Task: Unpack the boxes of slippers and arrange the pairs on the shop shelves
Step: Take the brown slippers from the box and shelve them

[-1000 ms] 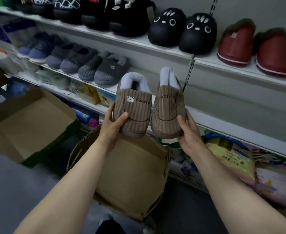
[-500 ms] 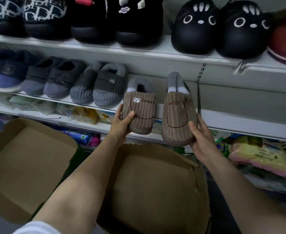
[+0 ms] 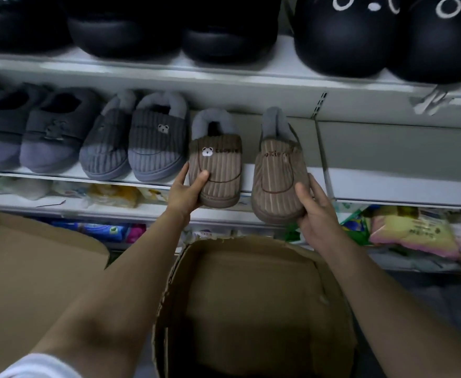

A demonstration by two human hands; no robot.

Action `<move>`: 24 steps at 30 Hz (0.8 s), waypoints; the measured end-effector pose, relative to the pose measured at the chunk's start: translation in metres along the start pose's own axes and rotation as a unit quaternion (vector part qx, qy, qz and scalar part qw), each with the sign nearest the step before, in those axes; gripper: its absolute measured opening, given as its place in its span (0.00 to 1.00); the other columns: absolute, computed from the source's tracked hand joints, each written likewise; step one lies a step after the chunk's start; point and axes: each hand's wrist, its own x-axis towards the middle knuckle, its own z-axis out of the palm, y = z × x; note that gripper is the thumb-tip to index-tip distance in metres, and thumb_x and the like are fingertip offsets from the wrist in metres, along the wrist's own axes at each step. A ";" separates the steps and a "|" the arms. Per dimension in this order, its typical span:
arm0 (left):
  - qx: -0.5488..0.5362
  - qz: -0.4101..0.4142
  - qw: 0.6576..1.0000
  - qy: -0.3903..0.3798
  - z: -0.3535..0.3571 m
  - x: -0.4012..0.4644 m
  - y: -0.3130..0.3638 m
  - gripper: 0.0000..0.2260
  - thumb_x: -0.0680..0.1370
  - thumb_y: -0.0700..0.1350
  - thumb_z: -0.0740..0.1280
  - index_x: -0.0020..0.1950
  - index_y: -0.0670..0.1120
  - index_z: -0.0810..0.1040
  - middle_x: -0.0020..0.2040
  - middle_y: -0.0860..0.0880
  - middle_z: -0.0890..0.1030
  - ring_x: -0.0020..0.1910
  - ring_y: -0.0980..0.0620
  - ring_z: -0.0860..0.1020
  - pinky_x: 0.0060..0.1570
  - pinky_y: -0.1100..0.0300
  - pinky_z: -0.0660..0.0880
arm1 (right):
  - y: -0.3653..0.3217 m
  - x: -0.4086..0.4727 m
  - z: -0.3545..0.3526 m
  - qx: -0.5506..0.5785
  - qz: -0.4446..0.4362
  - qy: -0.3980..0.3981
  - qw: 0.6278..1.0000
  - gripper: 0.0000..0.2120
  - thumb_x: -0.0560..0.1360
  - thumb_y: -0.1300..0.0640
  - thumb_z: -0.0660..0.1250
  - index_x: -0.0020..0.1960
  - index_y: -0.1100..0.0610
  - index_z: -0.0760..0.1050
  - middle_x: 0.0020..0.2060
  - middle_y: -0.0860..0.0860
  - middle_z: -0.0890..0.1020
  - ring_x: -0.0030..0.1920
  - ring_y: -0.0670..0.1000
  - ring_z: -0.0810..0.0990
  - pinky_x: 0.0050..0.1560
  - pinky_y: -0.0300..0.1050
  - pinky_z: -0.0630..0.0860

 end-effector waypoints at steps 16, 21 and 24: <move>0.372 0.181 0.905 0.096 0.026 -0.054 -0.039 0.57 0.64 0.65 0.75 0.82 0.43 0.49 0.79 0.39 0.56 0.79 0.41 0.55 0.76 0.46 0.58 | 0.008 0.032 0.028 -0.479 -0.112 0.091 0.866 0.41 0.74 0.37 0.71 0.80 0.48 0.58 0.80 0.54 0.58 0.79 0.55 0.56 0.76 0.53 0.58; 0.407 0.195 0.887 0.099 0.032 -0.044 -0.039 0.57 0.65 0.57 0.80 0.82 0.44 0.47 0.80 0.36 0.52 0.79 0.39 0.51 0.77 0.44 0.55 | 0.035 0.011 0.035 -0.628 -0.147 0.060 0.762 0.56 0.66 0.36 0.77 0.82 0.48 0.49 0.81 0.55 0.47 0.81 0.58 0.48 0.75 0.56 0.61; 0.412 0.203 0.883 0.093 0.029 -0.032 -0.034 0.57 0.65 0.59 0.79 0.82 0.44 0.48 0.80 0.36 0.54 0.79 0.39 0.53 0.76 0.44 0.56 | 0.040 0.019 0.041 -0.642 -0.147 0.076 0.749 0.56 0.67 0.39 0.78 0.82 0.50 0.48 0.81 0.57 0.49 0.80 0.61 0.52 0.74 0.57 0.63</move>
